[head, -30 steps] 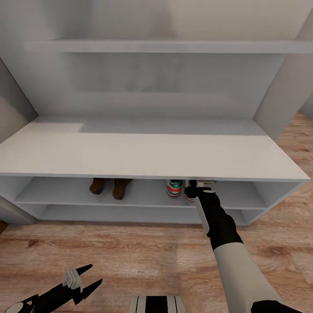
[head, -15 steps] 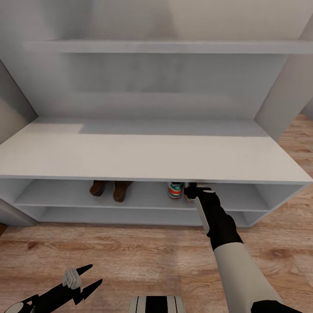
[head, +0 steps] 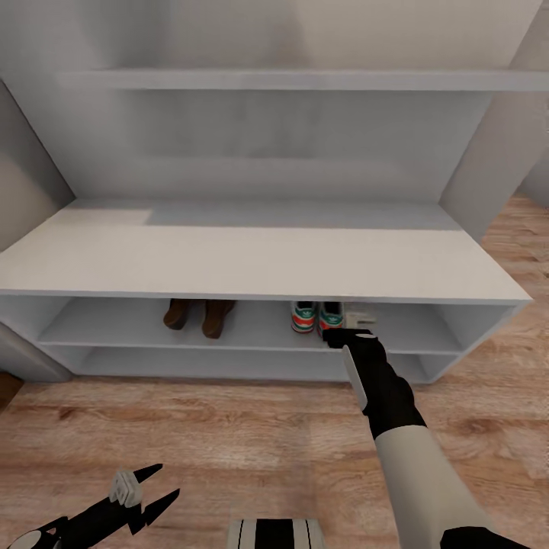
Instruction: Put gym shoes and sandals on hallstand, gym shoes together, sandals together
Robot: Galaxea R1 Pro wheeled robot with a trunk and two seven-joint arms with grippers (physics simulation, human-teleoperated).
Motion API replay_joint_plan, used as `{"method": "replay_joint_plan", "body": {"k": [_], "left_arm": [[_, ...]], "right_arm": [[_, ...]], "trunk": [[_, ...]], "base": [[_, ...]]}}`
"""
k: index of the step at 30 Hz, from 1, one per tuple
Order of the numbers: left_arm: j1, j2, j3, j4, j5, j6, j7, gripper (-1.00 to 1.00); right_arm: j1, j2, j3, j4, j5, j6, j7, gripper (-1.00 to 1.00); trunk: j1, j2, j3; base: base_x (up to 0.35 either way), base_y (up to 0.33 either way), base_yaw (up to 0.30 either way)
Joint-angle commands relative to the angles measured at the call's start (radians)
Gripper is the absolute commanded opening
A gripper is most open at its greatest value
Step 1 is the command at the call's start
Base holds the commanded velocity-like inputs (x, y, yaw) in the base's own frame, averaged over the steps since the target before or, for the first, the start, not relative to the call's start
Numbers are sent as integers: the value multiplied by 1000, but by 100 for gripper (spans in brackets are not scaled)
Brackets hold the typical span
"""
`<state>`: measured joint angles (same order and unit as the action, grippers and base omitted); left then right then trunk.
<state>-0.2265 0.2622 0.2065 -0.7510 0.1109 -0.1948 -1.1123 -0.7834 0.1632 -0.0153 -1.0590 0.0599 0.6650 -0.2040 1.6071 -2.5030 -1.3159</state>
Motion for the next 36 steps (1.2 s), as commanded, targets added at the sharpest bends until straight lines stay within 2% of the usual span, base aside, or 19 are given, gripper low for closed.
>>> {"method": "replay_joint_plan", "body": {"k": [1,28,36], "left_arm": [[-1,0,1,1,1,-6,-3,100],[-1,2,2,1,1,-6,-3,100],[-1,4,2,0,1,-8,-3,100]], "right_arm": [[0,1,-2,-1,6,6,1,100],[0,0,6,5,6,4,1,100],[0,-1,6,9,6,1,1,100]], "trunk": [[-1,0,-1],[-1,0,-1],[-1,0,-1]], "base": [[-332,0,0],[-333,0,0],[-70,0,0]]}}
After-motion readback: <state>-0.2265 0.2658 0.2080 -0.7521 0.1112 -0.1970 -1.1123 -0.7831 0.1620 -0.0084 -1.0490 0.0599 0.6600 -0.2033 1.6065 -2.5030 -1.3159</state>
